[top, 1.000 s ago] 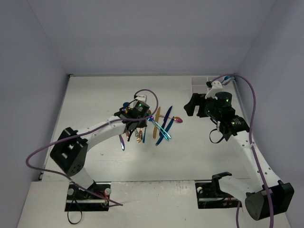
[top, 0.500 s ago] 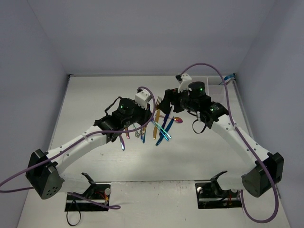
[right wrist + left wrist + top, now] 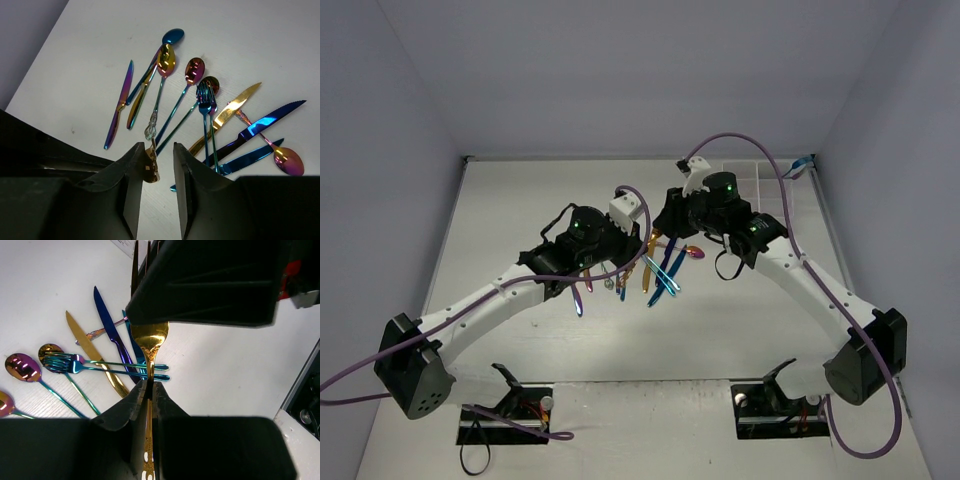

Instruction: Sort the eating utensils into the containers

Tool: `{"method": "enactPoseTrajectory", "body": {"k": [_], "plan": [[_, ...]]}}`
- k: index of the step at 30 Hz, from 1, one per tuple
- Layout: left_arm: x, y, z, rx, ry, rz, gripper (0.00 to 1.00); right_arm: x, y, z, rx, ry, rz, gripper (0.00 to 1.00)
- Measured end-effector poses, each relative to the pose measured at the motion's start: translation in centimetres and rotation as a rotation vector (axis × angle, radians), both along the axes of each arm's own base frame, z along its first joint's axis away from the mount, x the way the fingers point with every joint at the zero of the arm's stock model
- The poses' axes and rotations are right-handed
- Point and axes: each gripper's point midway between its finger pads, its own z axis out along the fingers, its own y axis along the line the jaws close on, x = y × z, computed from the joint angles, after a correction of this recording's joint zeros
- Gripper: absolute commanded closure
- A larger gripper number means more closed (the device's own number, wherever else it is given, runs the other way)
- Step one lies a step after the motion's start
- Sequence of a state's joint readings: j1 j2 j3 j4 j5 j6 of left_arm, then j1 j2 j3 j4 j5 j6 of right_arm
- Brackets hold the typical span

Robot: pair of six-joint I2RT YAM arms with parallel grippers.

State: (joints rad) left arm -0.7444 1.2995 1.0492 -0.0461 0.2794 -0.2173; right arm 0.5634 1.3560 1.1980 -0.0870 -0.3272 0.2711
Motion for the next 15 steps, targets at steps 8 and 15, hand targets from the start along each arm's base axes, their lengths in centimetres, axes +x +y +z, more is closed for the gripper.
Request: {"method": "enactPoseTrajectory", "body": {"k": [8, 15], "plan": [[-0.1, 0.1, -0.4, 0.014, 0.012, 0.001, 0.74, 0.3, 0.2, -0.4, -0.016, -0.010, -0.002, 1.00], [1.0, 1.3, -1.3, 0.053, 0.027, 0.101, 0.20, 2.3, -2.2, -0.6, -0.105, -0.079, -0.095, 1.00]]}}
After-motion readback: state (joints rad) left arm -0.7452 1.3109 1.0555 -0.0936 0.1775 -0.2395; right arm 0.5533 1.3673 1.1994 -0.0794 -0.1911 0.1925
